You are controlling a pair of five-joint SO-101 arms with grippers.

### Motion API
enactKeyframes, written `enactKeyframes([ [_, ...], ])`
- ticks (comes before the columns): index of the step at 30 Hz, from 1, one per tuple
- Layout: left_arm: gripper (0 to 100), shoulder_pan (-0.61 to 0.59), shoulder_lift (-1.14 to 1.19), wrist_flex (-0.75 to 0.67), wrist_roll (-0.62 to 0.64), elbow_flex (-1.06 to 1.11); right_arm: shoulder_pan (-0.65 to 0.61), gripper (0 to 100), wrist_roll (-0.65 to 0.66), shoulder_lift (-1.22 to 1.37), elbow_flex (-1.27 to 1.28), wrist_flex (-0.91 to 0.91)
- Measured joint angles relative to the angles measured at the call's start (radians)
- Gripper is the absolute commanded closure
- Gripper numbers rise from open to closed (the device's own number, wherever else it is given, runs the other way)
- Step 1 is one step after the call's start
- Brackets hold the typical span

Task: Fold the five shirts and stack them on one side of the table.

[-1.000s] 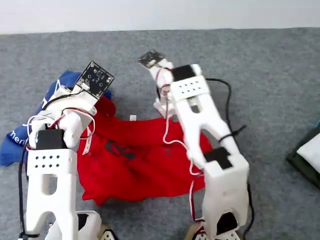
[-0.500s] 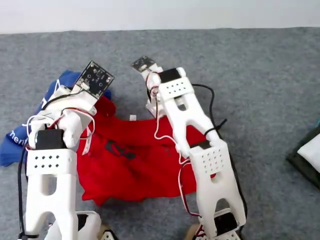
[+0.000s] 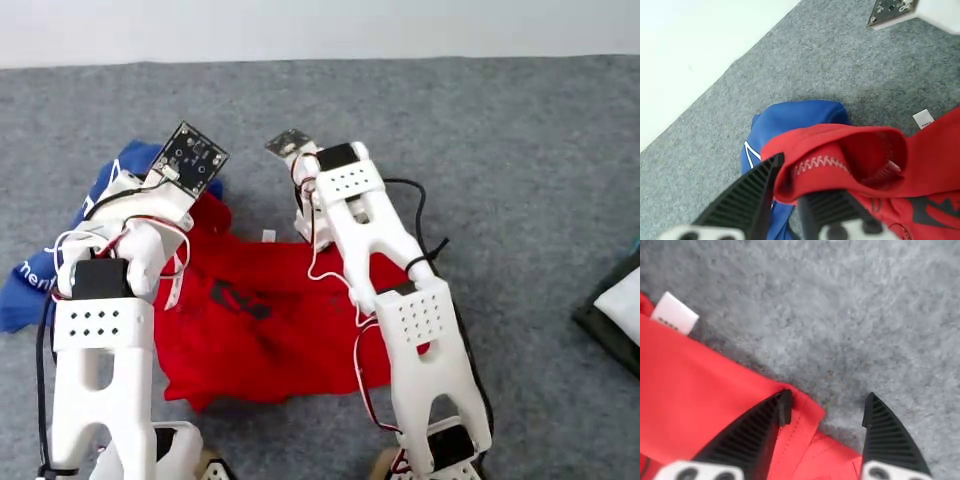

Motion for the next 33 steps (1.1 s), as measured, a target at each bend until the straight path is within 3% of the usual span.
enactKeyframes([
  [7, 100, 0.0, 0.0, 0.0, 0.0, 0.0, -0.014, 99.2, 0.0, 0.014, -0.015, 0.003],
  [17, 100, 0.0, 0.0, 0.0, 0.0, 0.0, -0.012, 98.7, 0.054, 0.014, -0.017, 0.009],
  [24, 100, 0.0, 0.0, 0.0, 0.006, -0.018, 0.032, 98.7, 0.123, -0.018, -0.163, 0.189],
  [33, 100, 0.0, 0.0, 0.032, 0.218, -0.285, 0.189, 98.7, 0.224, -0.348, -0.245, 0.212],
])
